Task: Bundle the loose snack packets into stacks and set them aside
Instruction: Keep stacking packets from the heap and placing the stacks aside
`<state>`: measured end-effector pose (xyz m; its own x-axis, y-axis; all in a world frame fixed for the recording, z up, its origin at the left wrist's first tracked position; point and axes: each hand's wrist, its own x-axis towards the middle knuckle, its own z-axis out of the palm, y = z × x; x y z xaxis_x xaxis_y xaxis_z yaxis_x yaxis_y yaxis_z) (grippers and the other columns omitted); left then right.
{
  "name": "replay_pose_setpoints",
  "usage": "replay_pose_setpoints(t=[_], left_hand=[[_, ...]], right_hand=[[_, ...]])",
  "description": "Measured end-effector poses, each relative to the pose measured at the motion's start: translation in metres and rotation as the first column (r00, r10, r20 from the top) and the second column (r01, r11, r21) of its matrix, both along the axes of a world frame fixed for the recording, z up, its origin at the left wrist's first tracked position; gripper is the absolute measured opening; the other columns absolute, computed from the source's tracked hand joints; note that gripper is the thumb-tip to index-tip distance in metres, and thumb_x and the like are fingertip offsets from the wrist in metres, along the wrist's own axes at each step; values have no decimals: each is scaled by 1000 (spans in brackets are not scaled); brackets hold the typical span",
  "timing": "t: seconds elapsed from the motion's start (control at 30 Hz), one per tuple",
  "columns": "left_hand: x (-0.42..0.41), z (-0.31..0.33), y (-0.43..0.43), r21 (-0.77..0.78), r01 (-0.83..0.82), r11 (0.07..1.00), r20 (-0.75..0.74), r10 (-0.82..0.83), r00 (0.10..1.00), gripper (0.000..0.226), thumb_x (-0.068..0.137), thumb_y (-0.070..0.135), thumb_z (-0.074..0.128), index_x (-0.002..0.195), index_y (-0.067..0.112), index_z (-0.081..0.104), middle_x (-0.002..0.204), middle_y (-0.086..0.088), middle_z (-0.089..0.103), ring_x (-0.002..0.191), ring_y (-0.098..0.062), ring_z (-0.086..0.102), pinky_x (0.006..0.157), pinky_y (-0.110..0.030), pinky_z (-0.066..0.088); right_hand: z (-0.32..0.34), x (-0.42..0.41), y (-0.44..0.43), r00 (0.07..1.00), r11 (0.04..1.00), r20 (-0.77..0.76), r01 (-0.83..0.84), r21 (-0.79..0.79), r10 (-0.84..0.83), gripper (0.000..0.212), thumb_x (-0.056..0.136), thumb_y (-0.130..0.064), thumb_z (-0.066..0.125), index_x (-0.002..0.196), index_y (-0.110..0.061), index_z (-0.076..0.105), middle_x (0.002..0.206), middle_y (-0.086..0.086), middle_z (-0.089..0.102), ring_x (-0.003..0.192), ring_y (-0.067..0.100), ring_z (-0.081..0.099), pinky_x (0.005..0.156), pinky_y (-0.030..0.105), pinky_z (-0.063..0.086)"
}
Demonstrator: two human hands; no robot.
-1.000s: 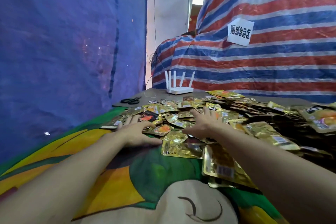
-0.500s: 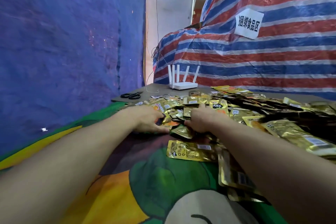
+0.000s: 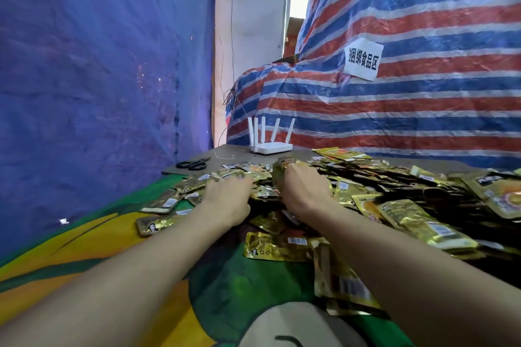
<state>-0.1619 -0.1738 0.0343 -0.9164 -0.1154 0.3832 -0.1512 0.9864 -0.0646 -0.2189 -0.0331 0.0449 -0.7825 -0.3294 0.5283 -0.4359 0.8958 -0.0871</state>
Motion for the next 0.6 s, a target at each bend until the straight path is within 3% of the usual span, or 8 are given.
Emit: replay_pose_setpoints(t=[0.1,0.23,0.3,0.37,0.47,0.53,0.6], left_hand=[[17,17,2,310,-62,949,-64,86,994,19,91,7,48,107,15,43,108,-9,54,98,-32,53,75,-37,36],[30,30,6,675,-11,738,-164,165,973,15,91,-1,45,102,9,41,87,-6,46,88,-29,50,67,-35,36],[35,31,9,803,51,594,-225,223,949,10,92,-1,45,99,5,46,81,-8,45,71,-23,43,56,-34,31],[43,27,14,901,127,414,-257,276,926,14,89,-4,43,97,-1,53,80,-10,41,63,-20,35,53,-31,27],[56,20,25,953,249,176,-296,343,891,23,84,-10,39,72,9,46,72,-7,35,63,-20,28,55,-33,17],[65,18,32,947,304,106,-320,408,855,30,84,-10,44,66,14,44,67,-5,39,63,-21,30,55,-33,19],[75,18,41,929,365,56,-348,466,814,25,85,-5,55,72,16,57,69,-4,50,60,-19,38,51,-29,29]], right_hand=[[8,6,8,997,963,26,-60,-262,69,18,98,-13,56,115,-9,53,104,14,69,91,35,66,74,43,55],[18,19,20,981,783,58,-110,-612,184,20,102,-21,53,117,-11,43,91,9,66,80,29,66,72,49,58],[23,24,29,976,662,37,-118,-740,216,16,104,-19,50,117,-10,44,83,-2,59,72,13,61,61,31,56],[28,31,38,976,564,16,-112,-818,217,6,105,-16,49,111,-15,46,85,-9,55,72,5,56,55,16,43],[38,49,57,968,422,17,-93,-902,251,10,106,-20,48,114,-15,53,97,-7,59,88,12,60,74,30,51],[42,65,69,956,357,67,-41,-933,287,19,107,-23,48,118,-12,58,108,4,65,100,24,65,91,48,55],[41,81,81,940,290,93,-7,-957,329,19,107,-24,48,116,-13,60,109,8,67,101,30,67,92,54,56]])
